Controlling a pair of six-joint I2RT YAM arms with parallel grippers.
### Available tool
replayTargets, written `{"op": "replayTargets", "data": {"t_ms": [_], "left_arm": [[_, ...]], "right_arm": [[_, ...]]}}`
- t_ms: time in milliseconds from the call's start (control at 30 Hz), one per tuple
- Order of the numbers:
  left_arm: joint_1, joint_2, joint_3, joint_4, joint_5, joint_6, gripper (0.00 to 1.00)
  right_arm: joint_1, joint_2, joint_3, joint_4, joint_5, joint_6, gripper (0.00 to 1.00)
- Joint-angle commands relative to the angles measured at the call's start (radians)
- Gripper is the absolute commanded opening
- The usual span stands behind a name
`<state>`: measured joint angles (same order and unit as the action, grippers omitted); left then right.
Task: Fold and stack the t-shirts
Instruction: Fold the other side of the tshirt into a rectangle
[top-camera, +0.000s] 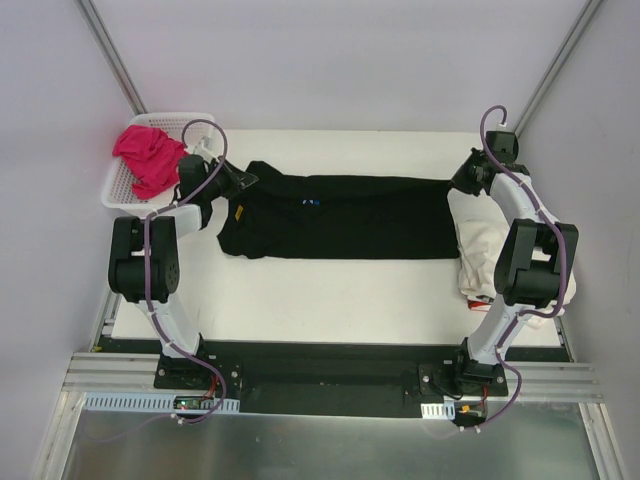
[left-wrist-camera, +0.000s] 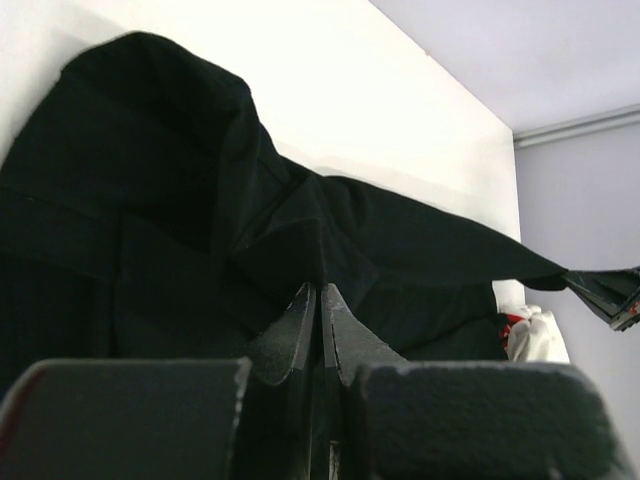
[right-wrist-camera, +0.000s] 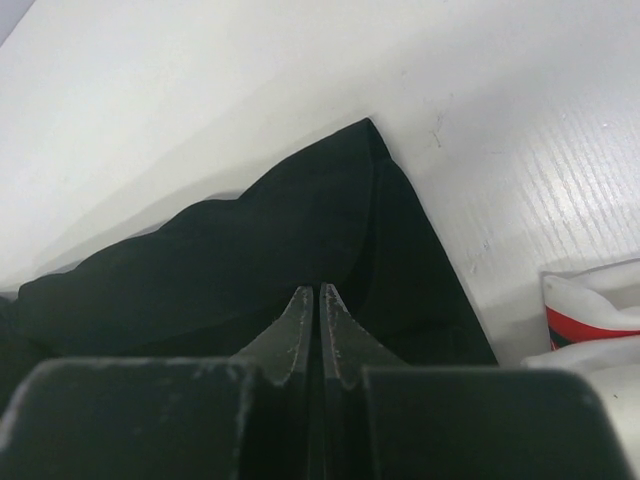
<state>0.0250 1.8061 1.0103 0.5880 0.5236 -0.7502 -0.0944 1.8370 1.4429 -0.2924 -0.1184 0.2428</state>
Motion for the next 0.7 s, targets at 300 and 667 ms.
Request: {"op": "replayTargets", "data": {"t_ms": [300, 667], "left_arm": [[-0.022, 0.019, 0.005, 0.070, 0.044, 0.017, 0.00], [-0.022, -0.010, -0.009, 0.042, 0.029, 0.043, 0.00]], "right_arm": [[-0.011, -0.039, 0.014, -0.030, 0.059, -0.002, 0.25], [-0.010, -0.051, 0.028, -0.017, 0.030, 0.022, 0.25]]}}
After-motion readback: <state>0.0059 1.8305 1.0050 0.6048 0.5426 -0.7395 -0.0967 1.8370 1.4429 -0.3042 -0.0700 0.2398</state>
